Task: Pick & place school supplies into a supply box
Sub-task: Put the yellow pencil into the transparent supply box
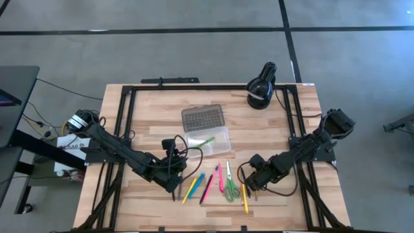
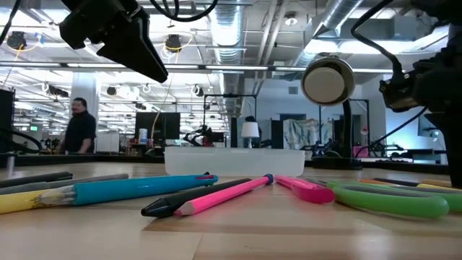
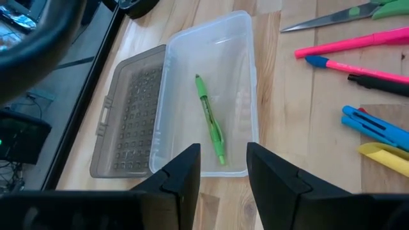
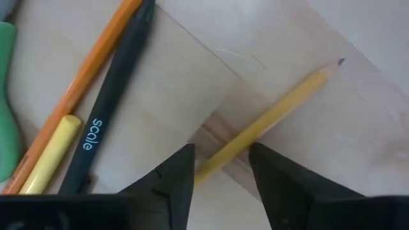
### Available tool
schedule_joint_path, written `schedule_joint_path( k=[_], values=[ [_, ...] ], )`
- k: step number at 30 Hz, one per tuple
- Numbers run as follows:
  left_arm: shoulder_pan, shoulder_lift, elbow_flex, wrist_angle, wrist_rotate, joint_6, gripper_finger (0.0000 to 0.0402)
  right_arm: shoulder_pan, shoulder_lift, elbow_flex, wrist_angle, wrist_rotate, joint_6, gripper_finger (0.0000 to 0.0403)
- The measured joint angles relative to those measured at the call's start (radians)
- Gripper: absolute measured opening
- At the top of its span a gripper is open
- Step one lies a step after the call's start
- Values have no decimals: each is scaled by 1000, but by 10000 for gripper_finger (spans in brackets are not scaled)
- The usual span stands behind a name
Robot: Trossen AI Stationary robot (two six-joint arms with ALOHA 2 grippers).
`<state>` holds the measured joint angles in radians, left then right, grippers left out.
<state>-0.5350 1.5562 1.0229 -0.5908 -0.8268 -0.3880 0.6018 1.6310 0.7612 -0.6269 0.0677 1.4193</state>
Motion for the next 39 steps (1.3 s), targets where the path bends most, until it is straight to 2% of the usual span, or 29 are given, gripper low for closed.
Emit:
schedule_joint_path(
  k=[7,19,30,39],
  values=[
    [0,0,0,-2,2,-5,123,-6,10,64,-85,-27,-51,128],
    [0,0,0,-2,3,-16,123,-57,14,74,-94,-36,-213,89],
    [0,0,0,-2,3,-16,123,-138,13,74,-76,-42,-416,85],
    [0,0,0,-2,3,-16,123,-151,13,74,-76,-66,-418,85]
  ],
)
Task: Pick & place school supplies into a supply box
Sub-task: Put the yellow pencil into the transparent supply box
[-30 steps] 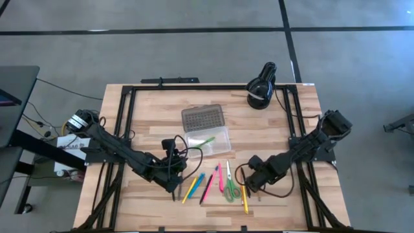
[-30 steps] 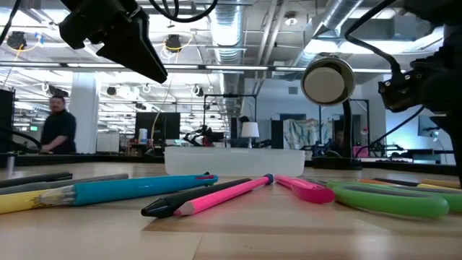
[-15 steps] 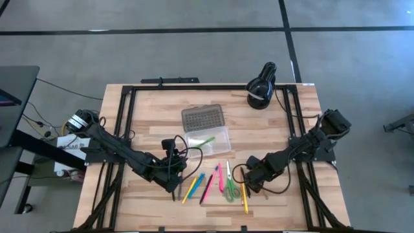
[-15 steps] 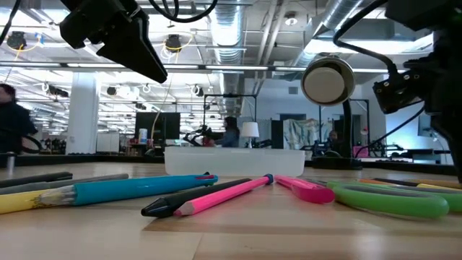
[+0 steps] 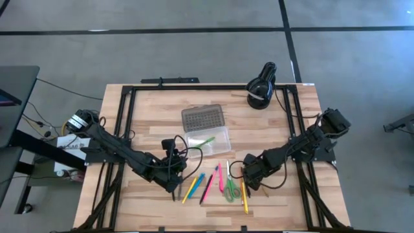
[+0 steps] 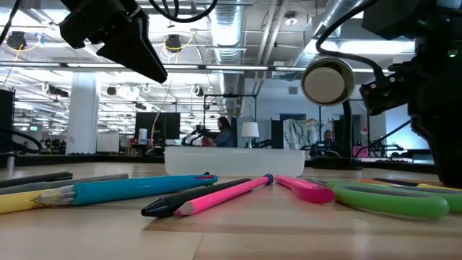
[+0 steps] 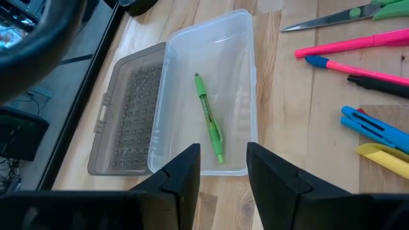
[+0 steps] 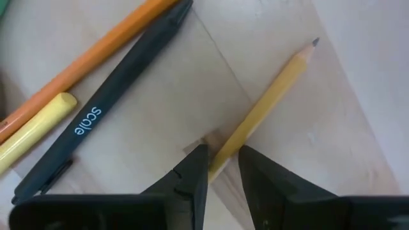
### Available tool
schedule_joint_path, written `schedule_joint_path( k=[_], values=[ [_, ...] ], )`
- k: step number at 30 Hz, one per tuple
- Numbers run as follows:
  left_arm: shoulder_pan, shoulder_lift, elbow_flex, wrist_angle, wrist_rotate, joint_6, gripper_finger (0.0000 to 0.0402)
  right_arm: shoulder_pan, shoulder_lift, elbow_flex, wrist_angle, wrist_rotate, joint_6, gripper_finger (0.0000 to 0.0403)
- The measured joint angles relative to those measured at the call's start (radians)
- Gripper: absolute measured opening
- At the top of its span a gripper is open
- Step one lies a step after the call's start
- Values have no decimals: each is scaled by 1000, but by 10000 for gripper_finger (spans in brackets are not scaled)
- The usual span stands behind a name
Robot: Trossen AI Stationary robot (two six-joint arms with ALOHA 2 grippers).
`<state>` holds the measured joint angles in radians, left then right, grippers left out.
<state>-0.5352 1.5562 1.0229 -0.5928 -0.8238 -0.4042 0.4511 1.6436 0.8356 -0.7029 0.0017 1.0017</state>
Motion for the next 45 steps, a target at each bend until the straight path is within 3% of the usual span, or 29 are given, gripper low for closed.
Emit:
schedule_joint_path(
  k=[22,31,45],
  values=[
    [0,0,0,-4,-2,7,123,33,-1,2,-28,-78,131,111],
    [0,0,0,-26,-3,6,122,58,-1,0,-67,-174,179,111],
    [0,0,0,-27,-3,-10,123,80,-1,0,-67,-128,186,98]
  ],
)
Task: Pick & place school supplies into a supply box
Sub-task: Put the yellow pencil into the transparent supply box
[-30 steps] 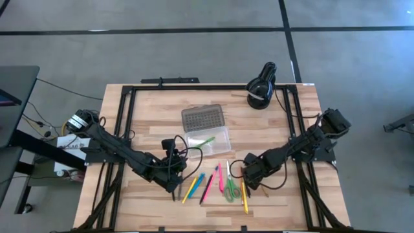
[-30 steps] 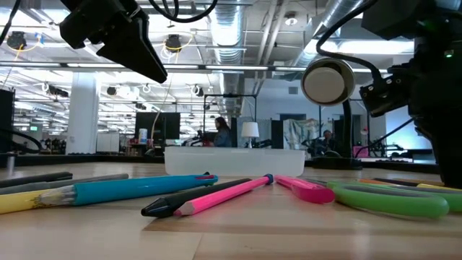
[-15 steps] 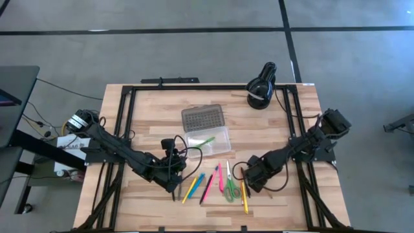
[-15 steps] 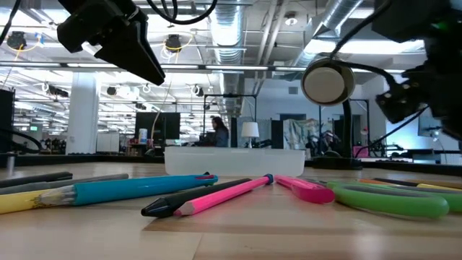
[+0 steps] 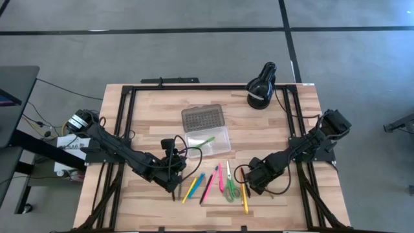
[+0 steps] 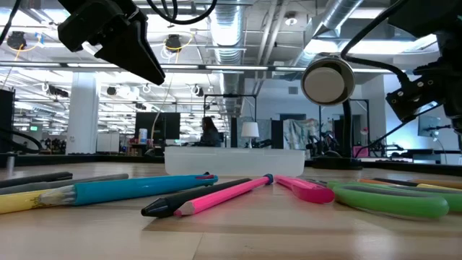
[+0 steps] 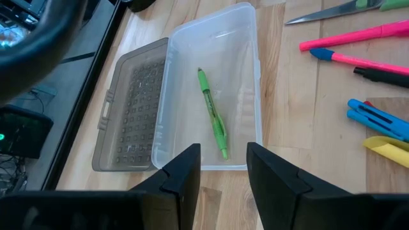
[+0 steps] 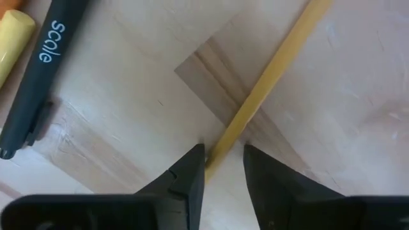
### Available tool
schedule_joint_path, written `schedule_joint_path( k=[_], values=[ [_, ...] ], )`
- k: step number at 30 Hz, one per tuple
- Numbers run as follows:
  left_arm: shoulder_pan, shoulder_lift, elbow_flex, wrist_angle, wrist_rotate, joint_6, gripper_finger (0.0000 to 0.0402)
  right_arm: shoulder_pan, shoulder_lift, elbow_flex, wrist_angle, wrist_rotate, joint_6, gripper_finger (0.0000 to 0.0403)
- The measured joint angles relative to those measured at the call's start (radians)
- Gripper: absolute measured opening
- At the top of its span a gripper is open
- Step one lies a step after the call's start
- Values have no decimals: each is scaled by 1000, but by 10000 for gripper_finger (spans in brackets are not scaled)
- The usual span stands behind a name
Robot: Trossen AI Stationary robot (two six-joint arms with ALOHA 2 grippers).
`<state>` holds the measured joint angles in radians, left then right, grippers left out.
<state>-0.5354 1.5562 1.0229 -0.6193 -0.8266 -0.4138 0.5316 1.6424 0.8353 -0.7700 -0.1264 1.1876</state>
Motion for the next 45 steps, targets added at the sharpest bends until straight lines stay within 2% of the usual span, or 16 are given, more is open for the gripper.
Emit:
schedule_joint_path(
  k=[10,18,22,31,45],
  values=[
    [0,0,0,0,2,-2,123,-24,-1,1,-7,87,-69,43],
    [0,0,0,0,3,-14,123,-58,-2,2,-11,96,-162,5],
    [0,0,0,0,3,-14,123,-61,-2,2,-11,90,-175,15],
    [0,0,0,-1,3,-14,123,-63,-1,1,-18,44,-194,73],
    [0,0,0,-2,4,-16,123,-11,-1,1,-42,35,-155,75]
  ],
)
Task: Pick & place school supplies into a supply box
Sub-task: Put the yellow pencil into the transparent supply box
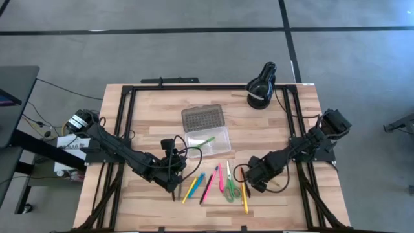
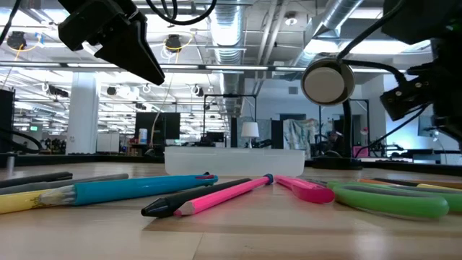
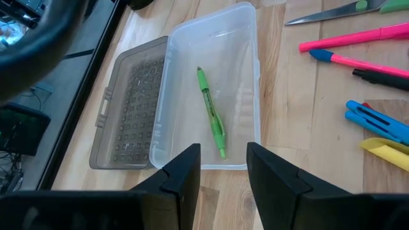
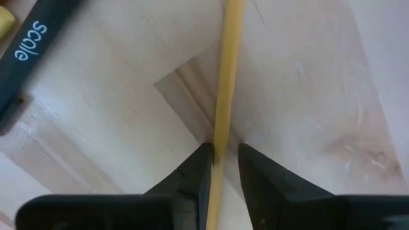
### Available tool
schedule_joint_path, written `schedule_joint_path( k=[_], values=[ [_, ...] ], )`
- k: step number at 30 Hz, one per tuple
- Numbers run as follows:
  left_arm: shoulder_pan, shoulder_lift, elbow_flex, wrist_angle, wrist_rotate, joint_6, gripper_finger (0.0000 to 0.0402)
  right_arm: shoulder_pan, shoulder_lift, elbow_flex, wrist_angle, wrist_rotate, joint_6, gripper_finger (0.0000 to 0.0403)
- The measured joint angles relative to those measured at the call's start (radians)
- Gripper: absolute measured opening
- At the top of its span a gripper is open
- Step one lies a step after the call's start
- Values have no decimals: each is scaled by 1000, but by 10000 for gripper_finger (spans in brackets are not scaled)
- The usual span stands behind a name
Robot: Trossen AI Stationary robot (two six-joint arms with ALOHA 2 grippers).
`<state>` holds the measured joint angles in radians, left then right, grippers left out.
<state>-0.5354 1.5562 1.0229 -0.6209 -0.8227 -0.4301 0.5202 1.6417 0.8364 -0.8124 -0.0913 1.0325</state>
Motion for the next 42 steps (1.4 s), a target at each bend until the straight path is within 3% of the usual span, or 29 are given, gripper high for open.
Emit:
schedule_joint_path(
  k=[7,15,31,42],
  values=[
    [0,0,0,0,0,-4,123,3,0,0,-1,27,14,66],
    [0,0,0,0,1,-11,123,3,0,1,2,52,14,8],
    [0,0,0,0,-2,-11,123,1,1,-2,-50,226,-18,2],
    [0,0,0,0,-4,-10,123,0,1,24,-104,253,-47,1]
  ],
)
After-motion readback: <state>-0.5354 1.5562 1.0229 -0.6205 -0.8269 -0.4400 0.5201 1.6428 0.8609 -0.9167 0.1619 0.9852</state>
